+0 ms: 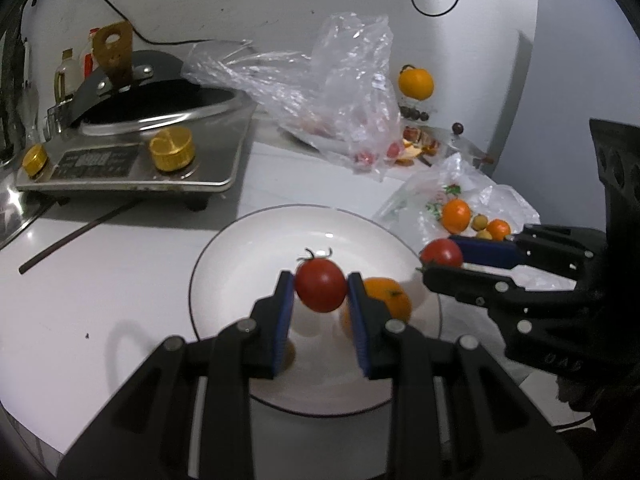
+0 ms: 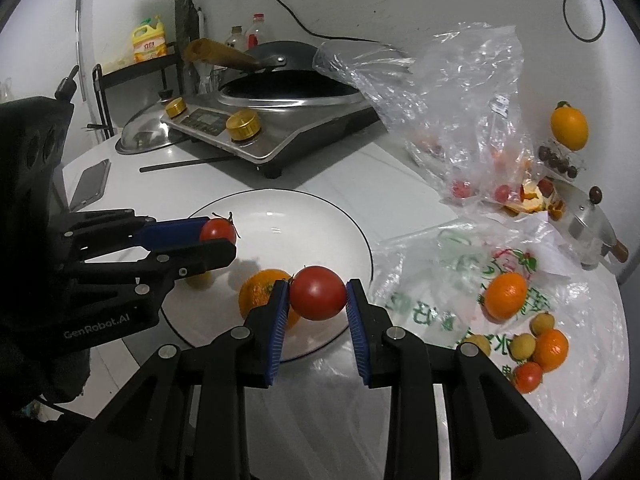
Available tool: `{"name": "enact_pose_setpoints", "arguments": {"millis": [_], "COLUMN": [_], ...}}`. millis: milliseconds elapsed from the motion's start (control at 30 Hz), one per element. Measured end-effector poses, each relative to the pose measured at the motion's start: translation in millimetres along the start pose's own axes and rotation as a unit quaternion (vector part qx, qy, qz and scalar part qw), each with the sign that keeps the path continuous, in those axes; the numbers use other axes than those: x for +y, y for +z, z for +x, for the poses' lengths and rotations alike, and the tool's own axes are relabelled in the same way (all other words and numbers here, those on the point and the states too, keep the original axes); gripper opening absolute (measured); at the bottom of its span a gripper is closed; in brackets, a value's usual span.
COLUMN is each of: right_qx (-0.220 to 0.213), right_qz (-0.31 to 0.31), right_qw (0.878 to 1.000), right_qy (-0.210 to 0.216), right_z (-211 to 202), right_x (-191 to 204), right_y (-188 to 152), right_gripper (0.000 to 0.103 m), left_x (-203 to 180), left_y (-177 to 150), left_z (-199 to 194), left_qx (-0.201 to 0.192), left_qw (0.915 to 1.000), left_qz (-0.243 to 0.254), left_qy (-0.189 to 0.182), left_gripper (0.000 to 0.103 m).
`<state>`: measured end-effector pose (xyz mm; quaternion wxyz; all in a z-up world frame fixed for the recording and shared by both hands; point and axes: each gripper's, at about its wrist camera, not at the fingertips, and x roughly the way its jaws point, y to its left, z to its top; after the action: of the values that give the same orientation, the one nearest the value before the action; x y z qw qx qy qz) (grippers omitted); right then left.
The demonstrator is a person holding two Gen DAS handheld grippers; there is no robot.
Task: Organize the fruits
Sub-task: 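Carry both red tomatoes over the white plate and open both tools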
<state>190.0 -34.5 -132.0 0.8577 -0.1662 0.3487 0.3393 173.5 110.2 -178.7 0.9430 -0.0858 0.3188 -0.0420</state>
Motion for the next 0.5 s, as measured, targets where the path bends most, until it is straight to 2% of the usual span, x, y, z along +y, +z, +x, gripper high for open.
{"name": "enact_pose_setpoints", "arguments": {"millis": [500], "right_qx": [0.016], "right_qz": [0.01], "right_qw": [1.0], "right_qy": [0.007], "right_z": [29.7], "right_x": [-10.3], "right_y": [8.5], "right_gripper": [0.031], "left_x": [14.0], "left_y": [5.0], "left_z": [23.3], "left_qx": [0.021], "left_qw": [0.9997], "left_qz": [-0.008], "left_qy": [0.001], "left_gripper": [0.028]}}
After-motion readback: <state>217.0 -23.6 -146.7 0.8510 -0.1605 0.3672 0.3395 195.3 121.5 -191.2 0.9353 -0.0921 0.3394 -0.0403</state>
